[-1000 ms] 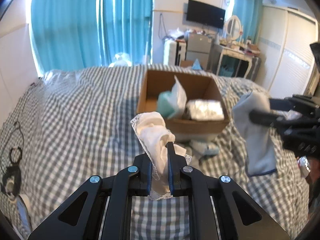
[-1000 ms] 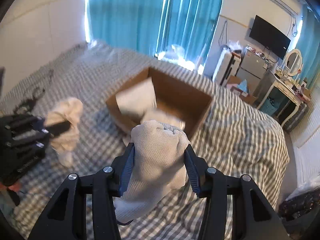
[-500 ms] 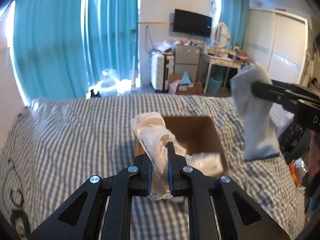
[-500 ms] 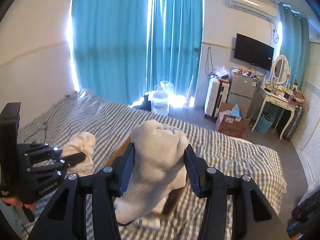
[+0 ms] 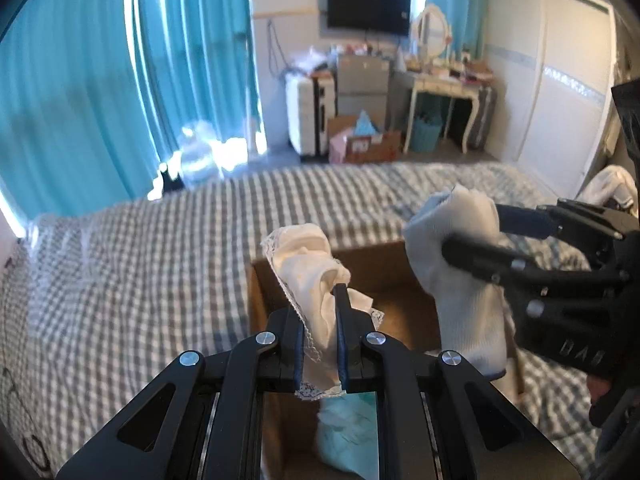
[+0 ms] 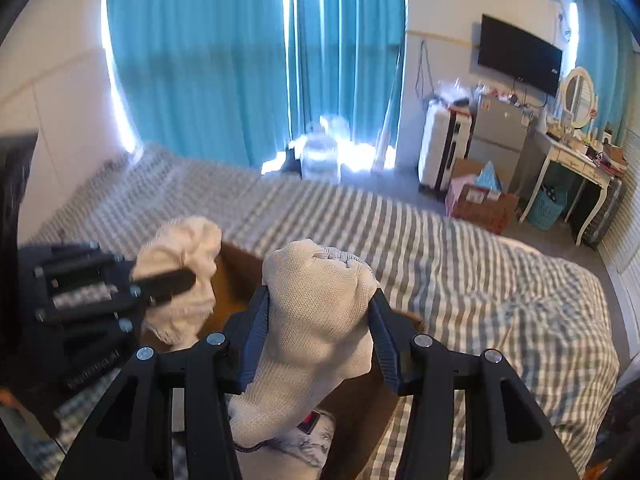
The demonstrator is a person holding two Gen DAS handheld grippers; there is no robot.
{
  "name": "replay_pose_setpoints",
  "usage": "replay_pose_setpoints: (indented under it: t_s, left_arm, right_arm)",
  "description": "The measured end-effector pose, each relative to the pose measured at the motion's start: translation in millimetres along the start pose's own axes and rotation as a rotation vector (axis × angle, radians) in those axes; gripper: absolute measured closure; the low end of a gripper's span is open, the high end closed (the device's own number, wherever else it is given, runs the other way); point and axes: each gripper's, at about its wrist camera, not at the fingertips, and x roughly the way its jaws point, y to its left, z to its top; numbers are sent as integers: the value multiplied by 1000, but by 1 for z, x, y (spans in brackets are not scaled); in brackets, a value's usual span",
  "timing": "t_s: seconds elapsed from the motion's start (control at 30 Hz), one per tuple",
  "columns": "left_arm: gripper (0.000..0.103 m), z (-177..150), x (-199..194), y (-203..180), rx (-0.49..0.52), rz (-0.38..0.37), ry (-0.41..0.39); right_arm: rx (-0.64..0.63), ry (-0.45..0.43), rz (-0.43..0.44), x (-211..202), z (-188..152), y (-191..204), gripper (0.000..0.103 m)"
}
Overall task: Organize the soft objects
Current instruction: 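Lower the sock and cloth into the box and open both grippers, then grasp the white cloth ball on the bed with the left gripper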
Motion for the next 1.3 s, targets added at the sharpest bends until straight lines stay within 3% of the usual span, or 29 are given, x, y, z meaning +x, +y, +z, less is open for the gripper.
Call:
replay_pose_setpoints:
  t_s: [0.17,0.23,0.27,0.3,0.33,0.43,0.47,0.7,0.8,1.0,1.07,1.3]
  left_arm:
    - [86,-12,25,-4,35,12,61]
    - [85,-11,26,-8,46,8,64]
    - [84,-10,24,-10,53,14,65]
    - [81,-9,22,-12,56,25,65]
    - [71,-8,19,-13,61,40,64]
    - [50,-3,3,-16,58,75,39]
    - [49,-2,-4,-16,56,84,30]
    - [47,6,-98,-20,56,108,-80]
    - [41,6,-150,-17,46,136,-142]
    - [24,-10,-256,-17,60,231,-290]
    - [24,-20,-280,-16,52,264,-307]
    - [24,-75,-289,-9,3,196,-245]
  right_arm:
    - [4,25,11,24,-11,-4,53]
    - [11,9,11,22,-10,-6,44]
    - [10,-11,9,16,-8,-6,33]
    - [3,-29,-4,10,-7,-4,20]
    - [-11,-48,-22,3,-6,-3,17]
    - [-50,-93,-85,-26,-2,7,14]
    - [-55,-102,-100,-39,0,7,14]
    - [-5,-168,-142,-148,1,-2,9]
    - [-18,-215,-171,-202,0,4,0]
    - [-58,-286,-164,-297,-9,27,0]
    - [-73,-284,-159,-318,-17,36,0]
    - [-117,-224,-110,-329,-67,71,0]
